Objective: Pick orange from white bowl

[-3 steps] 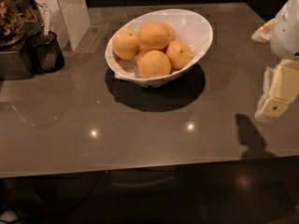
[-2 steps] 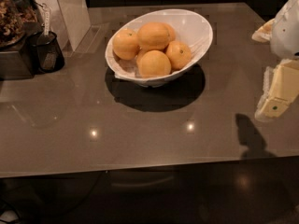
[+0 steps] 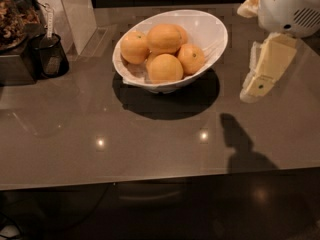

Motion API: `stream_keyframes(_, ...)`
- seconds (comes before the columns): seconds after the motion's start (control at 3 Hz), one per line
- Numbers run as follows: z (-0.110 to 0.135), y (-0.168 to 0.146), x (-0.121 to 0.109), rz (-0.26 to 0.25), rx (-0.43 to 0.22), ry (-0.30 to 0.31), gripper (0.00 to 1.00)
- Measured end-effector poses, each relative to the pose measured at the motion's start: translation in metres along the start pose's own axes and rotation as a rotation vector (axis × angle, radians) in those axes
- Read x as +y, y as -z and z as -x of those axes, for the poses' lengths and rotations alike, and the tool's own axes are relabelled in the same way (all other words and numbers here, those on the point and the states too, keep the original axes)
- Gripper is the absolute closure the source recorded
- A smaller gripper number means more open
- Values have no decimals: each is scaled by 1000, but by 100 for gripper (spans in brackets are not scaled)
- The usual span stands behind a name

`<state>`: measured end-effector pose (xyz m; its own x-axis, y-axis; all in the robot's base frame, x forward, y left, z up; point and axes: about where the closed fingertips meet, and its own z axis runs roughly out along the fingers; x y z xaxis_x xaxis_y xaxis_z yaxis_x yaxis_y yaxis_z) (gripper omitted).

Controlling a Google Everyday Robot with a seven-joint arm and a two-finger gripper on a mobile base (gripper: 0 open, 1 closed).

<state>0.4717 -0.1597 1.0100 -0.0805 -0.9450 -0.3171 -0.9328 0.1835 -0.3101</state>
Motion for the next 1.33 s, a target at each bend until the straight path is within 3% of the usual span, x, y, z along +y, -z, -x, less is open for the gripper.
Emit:
stream_keyframes(0.33,52,1,-27,-10,-90,51,0)
stream_keyframes(0.67,52,1,-27,-10,-90,51,0)
stream_keyframes(1.33,74,-13,-67,-34,-199,21,0)
